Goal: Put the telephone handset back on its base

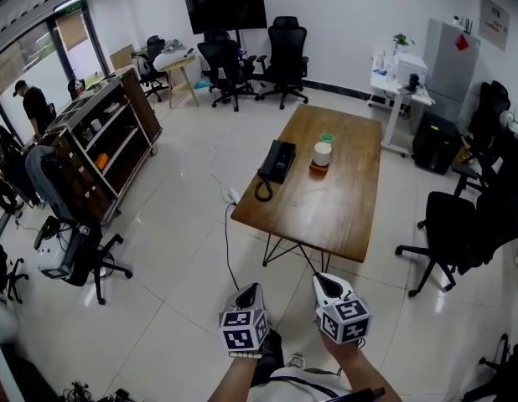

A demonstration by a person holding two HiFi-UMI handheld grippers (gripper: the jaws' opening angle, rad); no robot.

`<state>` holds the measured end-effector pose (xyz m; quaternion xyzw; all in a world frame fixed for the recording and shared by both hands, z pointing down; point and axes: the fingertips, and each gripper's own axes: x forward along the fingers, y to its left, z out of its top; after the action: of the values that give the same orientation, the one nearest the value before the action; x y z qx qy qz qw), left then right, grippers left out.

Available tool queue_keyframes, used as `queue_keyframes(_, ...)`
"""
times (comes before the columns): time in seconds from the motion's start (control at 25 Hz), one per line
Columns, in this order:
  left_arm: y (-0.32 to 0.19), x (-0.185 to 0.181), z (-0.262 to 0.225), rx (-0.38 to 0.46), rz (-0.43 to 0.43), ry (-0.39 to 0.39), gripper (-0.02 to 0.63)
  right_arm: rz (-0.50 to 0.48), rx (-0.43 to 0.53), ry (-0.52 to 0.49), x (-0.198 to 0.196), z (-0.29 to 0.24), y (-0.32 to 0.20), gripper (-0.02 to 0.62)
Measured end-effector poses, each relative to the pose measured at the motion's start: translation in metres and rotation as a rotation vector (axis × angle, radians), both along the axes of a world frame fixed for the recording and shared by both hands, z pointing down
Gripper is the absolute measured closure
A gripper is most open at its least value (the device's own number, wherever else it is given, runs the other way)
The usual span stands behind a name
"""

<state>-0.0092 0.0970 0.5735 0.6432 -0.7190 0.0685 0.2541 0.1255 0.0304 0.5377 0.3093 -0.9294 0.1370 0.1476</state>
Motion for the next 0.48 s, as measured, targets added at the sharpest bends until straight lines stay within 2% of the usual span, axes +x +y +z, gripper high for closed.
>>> queue_keyframes(0.48,0.014,0.011,-0.007,0.019,0.012,-0.006,0.598,-0.011,0.021,0.006,0.004,-0.007,0.020,0.592)
